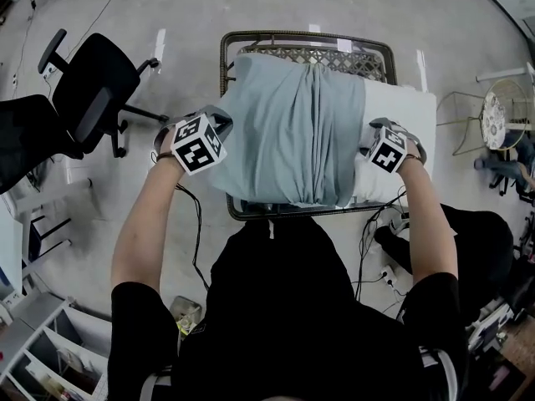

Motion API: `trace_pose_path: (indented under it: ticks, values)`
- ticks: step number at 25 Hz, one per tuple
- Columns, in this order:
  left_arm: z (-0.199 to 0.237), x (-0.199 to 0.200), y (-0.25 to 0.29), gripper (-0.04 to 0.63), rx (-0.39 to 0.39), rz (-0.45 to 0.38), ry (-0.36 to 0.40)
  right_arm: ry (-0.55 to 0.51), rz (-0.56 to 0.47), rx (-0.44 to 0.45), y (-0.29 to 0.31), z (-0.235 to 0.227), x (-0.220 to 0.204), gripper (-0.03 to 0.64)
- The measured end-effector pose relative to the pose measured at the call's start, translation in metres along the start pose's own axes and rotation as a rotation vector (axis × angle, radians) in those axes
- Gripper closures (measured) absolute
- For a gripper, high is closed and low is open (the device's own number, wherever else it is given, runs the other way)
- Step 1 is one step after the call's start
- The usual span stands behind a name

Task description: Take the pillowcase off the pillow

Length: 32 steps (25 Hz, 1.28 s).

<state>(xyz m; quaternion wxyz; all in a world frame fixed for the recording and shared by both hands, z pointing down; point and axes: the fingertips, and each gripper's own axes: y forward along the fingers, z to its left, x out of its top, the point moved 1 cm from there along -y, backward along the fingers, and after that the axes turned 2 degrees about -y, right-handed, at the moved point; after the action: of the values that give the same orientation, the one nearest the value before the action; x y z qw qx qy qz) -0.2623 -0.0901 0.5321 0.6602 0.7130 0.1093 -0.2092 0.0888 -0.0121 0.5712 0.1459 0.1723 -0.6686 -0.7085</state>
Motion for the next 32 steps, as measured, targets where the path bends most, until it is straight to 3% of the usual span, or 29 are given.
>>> trace_pose_path:
  ticks: [5, 10, 14, 16, 20, 22, 25, 29, 32]
  values:
    - [0.045, 0.056, 0.008, 0.575, 0.053, -0.034, 0.048, 0.023, -0.075, 0.025, -0.024, -0.033, 0.003, 0.291]
    - [0.096, 0.103, 0.055, 0.451, 0.054, 0.049, 0.133, -0.002, -0.161, 0.053, -0.023, -0.1, 0.014, 0.285]
    - [0.113, 0.12, 0.096, 0.362, -0.074, 0.129, 0.192, -0.068, -0.082, 0.195, 0.015, -0.125, 0.005, 0.176]
    - [0.116, 0.123, 0.111, 0.351, -0.164, 0.172, 0.213, -0.097, -0.03, 0.29, 0.041, -0.13, -0.002, 0.117]
    - [0.118, 0.119, 0.119, 0.351, -0.32, 0.247, 0.181, -0.149, -0.028, 0.459, 0.067, -0.131, 0.001, 0.101]
    - [0.126, 0.115, 0.115, 0.34, -0.33, 0.274, 0.171, -0.17, -0.055, 0.534, 0.063, -0.125, 0.002, 0.14]
    - [0.126, 0.112, 0.109, 0.321, -0.324, 0.282, 0.18, -0.22, -0.121, 0.597, 0.041, -0.113, 0.002, 0.299]
    - [0.105, 0.129, 0.09, 0.321, -0.336, 0.33, 0.34, -0.298, -0.158, 0.544, 0.004, -0.093, 0.005, 0.38]
    - [0.091, 0.128, 0.072, 0.321, -0.375, 0.452, 0.441, -0.31, -0.216, 0.509, -0.024, -0.079, 0.013, 0.406]
